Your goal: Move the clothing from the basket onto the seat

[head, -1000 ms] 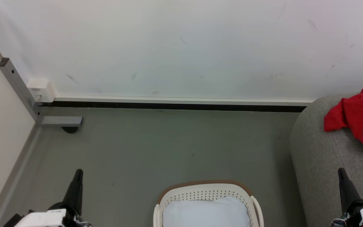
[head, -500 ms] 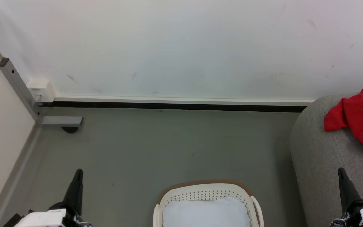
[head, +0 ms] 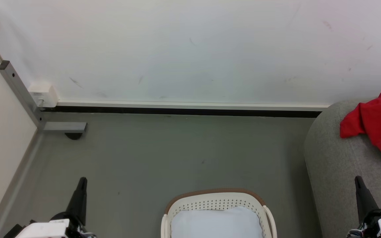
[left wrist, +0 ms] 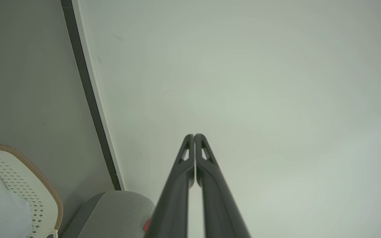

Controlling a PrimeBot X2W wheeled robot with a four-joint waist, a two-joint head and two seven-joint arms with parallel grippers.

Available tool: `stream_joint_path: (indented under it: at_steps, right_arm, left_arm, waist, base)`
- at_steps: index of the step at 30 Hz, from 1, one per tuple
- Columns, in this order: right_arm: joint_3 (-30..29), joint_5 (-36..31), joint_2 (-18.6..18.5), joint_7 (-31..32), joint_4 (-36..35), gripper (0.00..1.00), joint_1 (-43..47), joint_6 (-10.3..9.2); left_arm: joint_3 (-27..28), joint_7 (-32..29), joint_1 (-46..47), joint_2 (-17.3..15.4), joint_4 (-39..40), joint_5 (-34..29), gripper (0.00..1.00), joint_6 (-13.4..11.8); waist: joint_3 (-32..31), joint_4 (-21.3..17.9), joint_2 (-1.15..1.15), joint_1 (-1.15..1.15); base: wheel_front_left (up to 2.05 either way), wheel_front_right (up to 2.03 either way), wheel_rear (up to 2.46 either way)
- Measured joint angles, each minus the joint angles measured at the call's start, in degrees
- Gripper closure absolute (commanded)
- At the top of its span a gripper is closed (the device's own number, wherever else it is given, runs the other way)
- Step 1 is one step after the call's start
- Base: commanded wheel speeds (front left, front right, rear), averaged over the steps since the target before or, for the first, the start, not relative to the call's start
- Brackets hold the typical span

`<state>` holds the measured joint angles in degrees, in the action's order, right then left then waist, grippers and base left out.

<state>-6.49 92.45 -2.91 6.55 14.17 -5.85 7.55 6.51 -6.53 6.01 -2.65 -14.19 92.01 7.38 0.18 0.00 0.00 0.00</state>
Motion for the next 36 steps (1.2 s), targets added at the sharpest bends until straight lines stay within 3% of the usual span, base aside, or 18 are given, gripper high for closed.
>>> stream_joint_path:
  at_steps: [36]
  right_arm:
    - [-0.02,0.0,0.01,0.01,-0.01,1.0,0.0,0.0]
  left_arm:
    - [0.0,0.0,0.0,0.0,0.01,0.0,1.0,0.0]
  waist:
    - [0.0,0.0,0.0,0.0]
  base:
    - [0.0,0.0,0.0]
